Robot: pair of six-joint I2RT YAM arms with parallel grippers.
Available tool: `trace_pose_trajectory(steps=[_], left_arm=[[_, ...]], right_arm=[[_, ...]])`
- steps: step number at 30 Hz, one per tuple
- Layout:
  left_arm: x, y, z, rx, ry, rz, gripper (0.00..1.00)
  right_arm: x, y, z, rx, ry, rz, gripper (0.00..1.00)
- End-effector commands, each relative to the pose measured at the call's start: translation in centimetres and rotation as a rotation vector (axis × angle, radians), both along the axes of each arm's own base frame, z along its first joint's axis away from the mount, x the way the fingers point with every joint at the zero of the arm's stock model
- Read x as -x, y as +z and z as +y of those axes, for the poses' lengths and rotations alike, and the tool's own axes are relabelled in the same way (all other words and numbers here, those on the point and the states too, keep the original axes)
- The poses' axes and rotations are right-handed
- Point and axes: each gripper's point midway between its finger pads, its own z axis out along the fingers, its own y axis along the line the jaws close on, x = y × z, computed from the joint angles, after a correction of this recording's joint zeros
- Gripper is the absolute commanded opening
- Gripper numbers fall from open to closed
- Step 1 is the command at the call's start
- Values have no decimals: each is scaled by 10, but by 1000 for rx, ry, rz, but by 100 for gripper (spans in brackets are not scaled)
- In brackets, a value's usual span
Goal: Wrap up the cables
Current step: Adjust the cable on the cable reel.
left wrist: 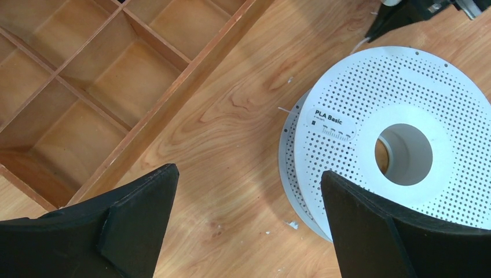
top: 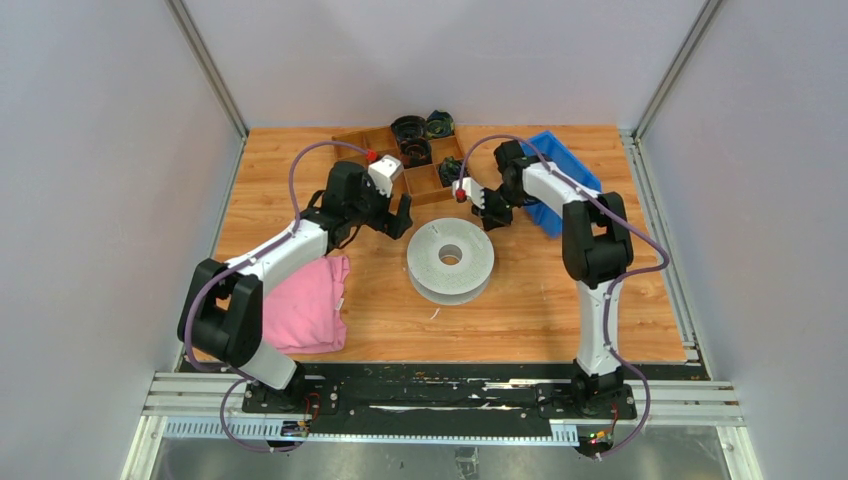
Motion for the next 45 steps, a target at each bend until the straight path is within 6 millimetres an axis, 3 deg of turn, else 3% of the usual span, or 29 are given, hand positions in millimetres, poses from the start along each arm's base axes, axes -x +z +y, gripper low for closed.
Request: trace_pose_trajectory(steps=[1,9,17,28,36,40,45], left_arm=[[-5,22,5,32,31,-58,98],[-5,30,8,51,59,-68,98],[-3,35,1,109,61,-51,96],[2,17,-7,169,74,16,90],[2,8,-7,157,68,15,88],[3,-8,-10,144,76,47,87],[6,-30,-14,120,85,87,82]], right_arm=[[17,29,-12,11,-69,6,1],[50,43,-26,-39,-250,105,1],[80,31,-25,-79,-517,265,1],[122,15,-8,-157,-796,574,1],[120,22,11,-264,-866,700,1],[120,28,16,-314,-886,744,1],[126,19,23,-369,-933,816,1]])
